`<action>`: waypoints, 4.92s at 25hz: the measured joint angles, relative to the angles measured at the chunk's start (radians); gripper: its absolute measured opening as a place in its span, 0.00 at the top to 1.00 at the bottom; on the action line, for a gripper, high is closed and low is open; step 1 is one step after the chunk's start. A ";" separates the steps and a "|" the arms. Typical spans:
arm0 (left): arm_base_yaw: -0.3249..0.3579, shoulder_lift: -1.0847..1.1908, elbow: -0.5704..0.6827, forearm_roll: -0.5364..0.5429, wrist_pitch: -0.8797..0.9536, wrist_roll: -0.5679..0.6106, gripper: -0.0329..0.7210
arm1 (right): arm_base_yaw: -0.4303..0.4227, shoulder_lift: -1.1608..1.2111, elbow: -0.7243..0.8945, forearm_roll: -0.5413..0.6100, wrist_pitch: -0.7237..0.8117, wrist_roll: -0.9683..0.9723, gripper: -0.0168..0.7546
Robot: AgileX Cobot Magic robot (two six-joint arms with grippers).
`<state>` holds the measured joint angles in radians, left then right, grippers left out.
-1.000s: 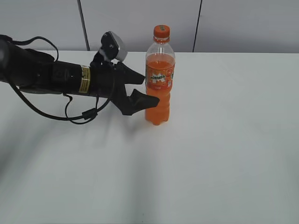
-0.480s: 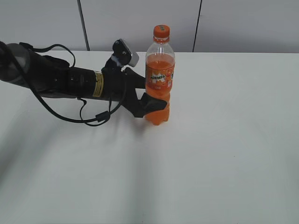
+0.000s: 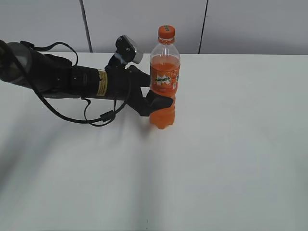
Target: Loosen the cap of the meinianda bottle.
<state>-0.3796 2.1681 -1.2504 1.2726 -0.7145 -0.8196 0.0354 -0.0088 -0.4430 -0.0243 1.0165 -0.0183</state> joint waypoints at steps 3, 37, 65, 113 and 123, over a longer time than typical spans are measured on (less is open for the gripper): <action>0.000 0.000 0.000 0.000 -0.006 0.000 0.25 | 0.000 0.000 0.000 0.000 0.000 0.000 0.46; 0.000 0.000 0.000 -0.007 -0.010 0.000 0.42 | 0.000 0.060 -0.121 0.002 0.011 0.000 0.47; 0.000 0.019 0.000 0.025 -0.183 0.009 0.42 | 0.000 1.023 -0.603 0.014 0.125 -0.055 0.47; -0.158 0.018 0.000 0.077 -0.113 0.037 0.42 | 0.427 1.672 -1.177 0.162 0.201 -0.037 0.47; -0.158 0.018 0.000 0.076 -0.113 0.037 0.42 | 0.428 1.729 -1.179 0.177 0.190 -0.036 0.47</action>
<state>-0.5372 2.1859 -1.2504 1.3484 -0.8277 -0.7825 0.4634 1.7204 -1.6219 0.1525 1.2064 -0.0548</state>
